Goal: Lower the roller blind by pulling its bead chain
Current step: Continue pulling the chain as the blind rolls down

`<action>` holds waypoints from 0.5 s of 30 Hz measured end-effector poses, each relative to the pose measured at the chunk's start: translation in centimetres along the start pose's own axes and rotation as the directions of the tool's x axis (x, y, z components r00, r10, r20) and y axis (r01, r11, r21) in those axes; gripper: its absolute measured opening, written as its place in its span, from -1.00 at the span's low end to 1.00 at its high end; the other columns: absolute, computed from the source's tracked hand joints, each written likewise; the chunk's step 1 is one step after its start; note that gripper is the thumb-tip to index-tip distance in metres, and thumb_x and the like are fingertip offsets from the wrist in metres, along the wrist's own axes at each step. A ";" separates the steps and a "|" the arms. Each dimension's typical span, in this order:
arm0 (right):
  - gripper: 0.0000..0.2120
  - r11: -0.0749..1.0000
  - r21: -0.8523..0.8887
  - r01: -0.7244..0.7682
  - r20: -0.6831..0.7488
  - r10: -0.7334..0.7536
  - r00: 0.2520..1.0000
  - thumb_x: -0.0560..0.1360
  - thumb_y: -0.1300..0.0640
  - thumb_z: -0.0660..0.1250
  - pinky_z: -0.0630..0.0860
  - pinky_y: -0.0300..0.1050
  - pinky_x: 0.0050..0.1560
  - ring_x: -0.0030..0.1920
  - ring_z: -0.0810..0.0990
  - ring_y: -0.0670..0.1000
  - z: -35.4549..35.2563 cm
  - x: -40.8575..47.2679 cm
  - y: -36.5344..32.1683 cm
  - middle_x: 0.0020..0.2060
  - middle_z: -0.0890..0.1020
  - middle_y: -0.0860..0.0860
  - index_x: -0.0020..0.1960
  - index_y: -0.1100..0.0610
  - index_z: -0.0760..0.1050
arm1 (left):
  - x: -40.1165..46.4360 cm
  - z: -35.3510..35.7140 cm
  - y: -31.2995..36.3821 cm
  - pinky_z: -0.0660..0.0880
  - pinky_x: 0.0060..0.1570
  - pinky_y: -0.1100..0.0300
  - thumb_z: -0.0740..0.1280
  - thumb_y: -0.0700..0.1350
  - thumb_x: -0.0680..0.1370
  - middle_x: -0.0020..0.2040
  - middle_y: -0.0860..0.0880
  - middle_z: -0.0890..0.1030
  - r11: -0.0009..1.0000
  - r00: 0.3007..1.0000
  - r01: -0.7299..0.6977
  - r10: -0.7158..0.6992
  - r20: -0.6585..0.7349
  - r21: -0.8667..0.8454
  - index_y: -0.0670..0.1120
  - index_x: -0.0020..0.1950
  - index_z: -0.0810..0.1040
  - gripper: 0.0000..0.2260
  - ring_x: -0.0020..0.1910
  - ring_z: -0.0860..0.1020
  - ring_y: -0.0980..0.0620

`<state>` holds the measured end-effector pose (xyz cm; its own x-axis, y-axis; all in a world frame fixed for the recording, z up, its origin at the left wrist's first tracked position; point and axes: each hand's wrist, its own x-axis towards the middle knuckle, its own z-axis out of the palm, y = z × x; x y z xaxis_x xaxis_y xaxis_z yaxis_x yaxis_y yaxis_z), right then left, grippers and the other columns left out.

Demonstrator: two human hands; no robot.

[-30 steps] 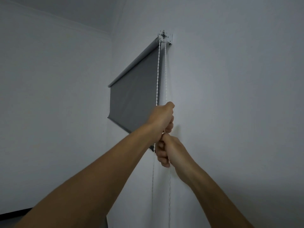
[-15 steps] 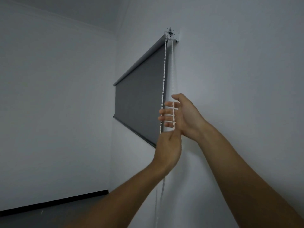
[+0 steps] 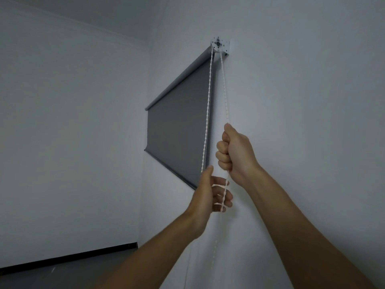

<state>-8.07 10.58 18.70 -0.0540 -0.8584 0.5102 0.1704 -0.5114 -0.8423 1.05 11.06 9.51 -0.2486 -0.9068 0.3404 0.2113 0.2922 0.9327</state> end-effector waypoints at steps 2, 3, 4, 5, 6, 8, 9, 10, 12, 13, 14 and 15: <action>-0.55 0.999 -0.033 -0.001 0.009 0.002 1.000 0.63 -0.03 0.15 0.06 -0.25 -0.60 -0.59 0.09 -0.06 -0.1 -0.8 0.9 -0.56 0.21 -0.06 -0.42 -0.01 0.20 | 0.7 -0.3 0.8 0.51 -0.24 0.12 -0.01 0.27 0.62 -0.31 -0.10 0.63 1.000 1.000 -0.017 0.017 -0.004 -0.021 -0.18 0.02 0.57 -0.42 -0.33 0.59 0.00; -0.54 0.999 -0.049 -0.002 0.010 0.003 1.000 0.63 -0.04 0.16 0.06 -0.25 -0.59 -0.59 0.10 -0.05 -0.1 -1.3 1.4 -0.56 0.21 -0.05 -0.43 -0.01 0.22 | 0.9 -0.3 1.3 0.50 -0.27 0.13 0.00 0.27 0.62 -0.33 -0.08 0.61 0.999 1.000 -0.030 0.030 0.002 -0.026 -0.18 0.00 0.56 -0.42 -0.36 0.58 0.02; -0.55 0.998 -0.066 0.001 0.011 0.000 1.000 0.62 -0.05 0.15 0.07 -0.25 -0.58 -0.59 0.11 -0.04 -0.2 -1.8 1.9 -0.55 0.21 -0.03 -0.43 -0.01 0.24 | 1.2 -0.3 1.8 0.50 -0.28 0.14 -0.01 0.28 0.62 -0.35 -0.06 0.59 0.999 0.999 -0.046 0.046 0.010 -0.030 -0.17 0.00 0.56 -0.42 -0.36 0.56 0.03; -0.56 0.996 -0.084 0.006 0.010 -0.006 1.000 0.63 -0.06 0.15 0.08 -0.25 -0.58 -0.59 0.12 -0.04 -0.4 -2.2 2.3 -0.54 0.21 -0.01 -0.42 0.01 0.25 | 1.5 -0.2 2.3 0.50 -0.27 0.13 -0.01 0.28 0.62 -0.34 -0.07 0.56 0.998 0.998 -0.060 0.060 0.020 -0.028 -0.15 0.00 0.56 -0.43 -0.34 0.55 0.02; -0.56 0.995 -0.098 0.011 0.010 -0.010 1.000 0.63 -0.06 0.14 0.08 -0.25 -0.57 -0.59 0.13 -0.04 -0.5 -2.6 2.6 -0.54 0.21 -0.01 -0.39 0.04 0.27 | 1.7 -0.2 2.8 0.51 -0.24 0.12 -0.02 0.29 0.61 -0.32 -0.10 0.54 0.998 0.997 -0.067 0.067 0.030 -0.020 -0.15 0.01 0.56 -0.42 -0.30 0.54 -0.02; -0.54 0.993 -0.121 0.016 0.006 -0.015 1.000 0.65 -0.06 0.12 0.09 -0.27 -0.56 -0.59 0.13 -0.05 -0.7 -3.3 3.0 -0.54 0.21 -0.01 -0.30 0.23 0.36 | 2.2 0.0 4.0 0.53 -0.15 0.07 0.01 0.32 0.59 -0.24 -0.17 0.53 0.998 0.998 -0.059 0.059 0.033 -0.007 -0.19 0.06 0.57 -0.38 -0.20 0.54 -0.11; -0.52 0.990 -0.142 0.015 -0.001 -0.015 1.000 0.65 -0.06 0.11 0.09 -0.28 -0.55 -0.59 0.13 -0.06 -0.8 -3.6 3.3 -0.55 0.21 -0.01 -0.23 0.31 0.38 | 2.4 0.1 4.6 0.53 -0.11 0.03 0.04 0.34 0.57 -0.19 -0.19 0.55 0.999 0.999 -0.050 0.050 0.022 -0.006 -0.21 0.11 0.57 -0.36 -0.16 0.55 -0.13; -0.52 0.986 -0.165 0.011 -0.008 -0.012 1.000 0.66 -0.07 0.11 0.08 -0.28 -0.54 -0.60 0.13 -0.07 -0.8 -4.1 3.6 -0.55 0.22 -0.01 -0.23 0.30 0.39 | 2.7 0.3 5.2 0.54 -0.06 0.00 0.07 0.34 0.56 -0.17 -0.18 0.59 0.999 0.999 -0.041 0.041 0.007 -0.006 -0.21 0.13 0.56 -0.36 -0.14 0.57 -0.13; -0.53 0.983 -0.181 -0.020 -0.006 0.019 1.000 0.67 -0.09 0.09 0.07 -0.28 -0.53 -0.61 0.14 -0.09 -0.8 -5.1 4.3 -0.54 0.22 -0.02 -0.35 0.12 0.33 | 3.2 0.5 6.2 0.56 -0.03 -0.01 0.13 0.34 0.55 -0.17 -0.14 0.66 0.999 1.000 -0.027 0.027 -0.010 -0.030 -0.16 0.09 0.58 -0.41 -0.16 0.62 -0.11; -0.53 0.985 -0.167 -0.044 0.007 0.046 0.999 0.67 -0.10 0.09 0.07 -0.28 -0.54 -0.61 0.14 -0.09 -0.8 -5.7 4.7 -0.54 0.22 -0.02 -0.38 0.04 0.29 | 3.4 0.6 6.6 0.56 -0.10 0.02 0.16 0.33 0.54 -0.21 -0.12 0.68 0.999 1.000 -0.026 0.026 -0.004 -0.039 -0.13 0.05 0.58 -0.46 -0.22 0.63 -0.09; -0.51 0.987 -0.150 -0.062 0.030 0.067 0.997 0.67 -0.11 0.09 0.08 -0.28 -0.55 -0.61 0.14 -0.09 -0.7 -6.3 5.2 -0.55 0.23 -0.04 -0.41 0.00 0.25 | 3.7 0.7 6.9 0.56 -0.20 0.07 0.18 0.32 0.53 -0.26 -0.10 0.68 0.999 1.000 -0.028 0.029 0.009 -0.027 -0.11 0.04 0.56 -0.49 -0.27 0.64 -0.07; -0.49 0.988 -0.138 -0.071 0.055 0.080 0.995 0.67 -0.13 0.10 0.09 -0.28 -0.56 -0.60 0.15 -0.09 -0.7 -6.9 5.7 -0.55 0.23 -0.04 -0.44 -0.02 0.24 | 3.8 1.0 7.3 0.54 -0.28 0.12 0.21 0.31 0.51 -0.30 -0.07 0.67 1.000 0.999 -0.029 0.029 0.024 -0.004 -0.10 0.05 0.55 -0.51 -0.32 0.64 -0.04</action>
<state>-7.40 13.57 10.25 0.0141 -0.8928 0.4502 0.0360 -0.4495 -0.8925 0.71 9.98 17.71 -0.2652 -0.8903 0.3701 0.2224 0.3170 0.9220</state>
